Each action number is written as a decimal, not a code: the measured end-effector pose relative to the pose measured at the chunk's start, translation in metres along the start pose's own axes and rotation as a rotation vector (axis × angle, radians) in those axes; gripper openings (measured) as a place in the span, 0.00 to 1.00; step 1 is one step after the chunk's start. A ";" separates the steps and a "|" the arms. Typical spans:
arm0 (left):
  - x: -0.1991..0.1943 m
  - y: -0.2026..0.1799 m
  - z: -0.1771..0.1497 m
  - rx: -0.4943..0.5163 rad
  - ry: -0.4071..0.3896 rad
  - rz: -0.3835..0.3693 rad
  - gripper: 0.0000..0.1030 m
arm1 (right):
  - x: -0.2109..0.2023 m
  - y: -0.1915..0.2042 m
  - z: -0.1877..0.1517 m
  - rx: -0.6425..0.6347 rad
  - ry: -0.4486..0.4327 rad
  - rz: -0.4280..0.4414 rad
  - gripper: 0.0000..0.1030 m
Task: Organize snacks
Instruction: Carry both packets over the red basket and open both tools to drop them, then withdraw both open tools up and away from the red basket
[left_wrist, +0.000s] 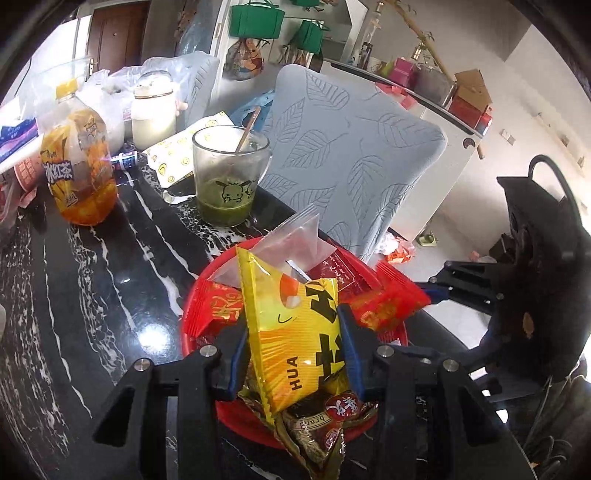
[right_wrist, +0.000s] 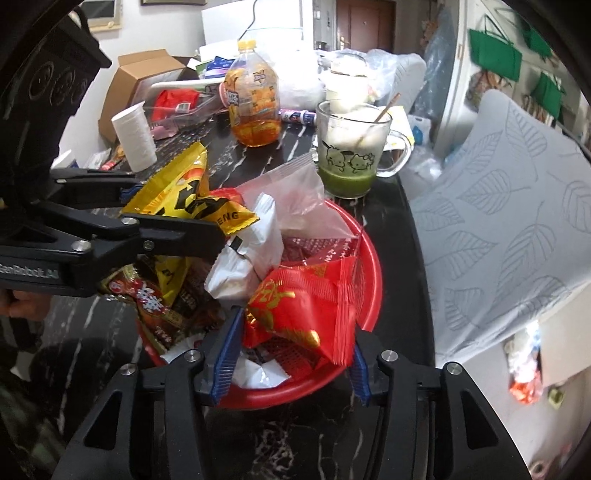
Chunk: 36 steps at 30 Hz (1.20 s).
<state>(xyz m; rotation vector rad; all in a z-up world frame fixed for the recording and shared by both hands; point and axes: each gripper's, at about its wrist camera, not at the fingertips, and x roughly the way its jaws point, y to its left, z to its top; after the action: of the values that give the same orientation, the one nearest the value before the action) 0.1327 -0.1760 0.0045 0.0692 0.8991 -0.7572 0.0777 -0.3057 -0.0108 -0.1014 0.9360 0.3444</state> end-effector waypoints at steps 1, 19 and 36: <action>-0.001 -0.002 0.001 0.010 0.002 0.003 0.41 | -0.002 0.000 0.000 0.002 -0.002 0.001 0.59; 0.005 -0.009 0.007 0.033 0.000 -0.008 0.42 | -0.025 -0.008 -0.018 0.125 -0.106 0.046 0.29; -0.008 -0.005 0.007 -0.026 -0.023 0.053 0.71 | -0.034 -0.010 -0.013 0.174 -0.147 0.003 0.42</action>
<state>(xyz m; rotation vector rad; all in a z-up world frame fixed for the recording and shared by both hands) 0.1314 -0.1774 0.0155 0.0615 0.8821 -0.6960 0.0527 -0.3265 0.0078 0.0842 0.8165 0.2676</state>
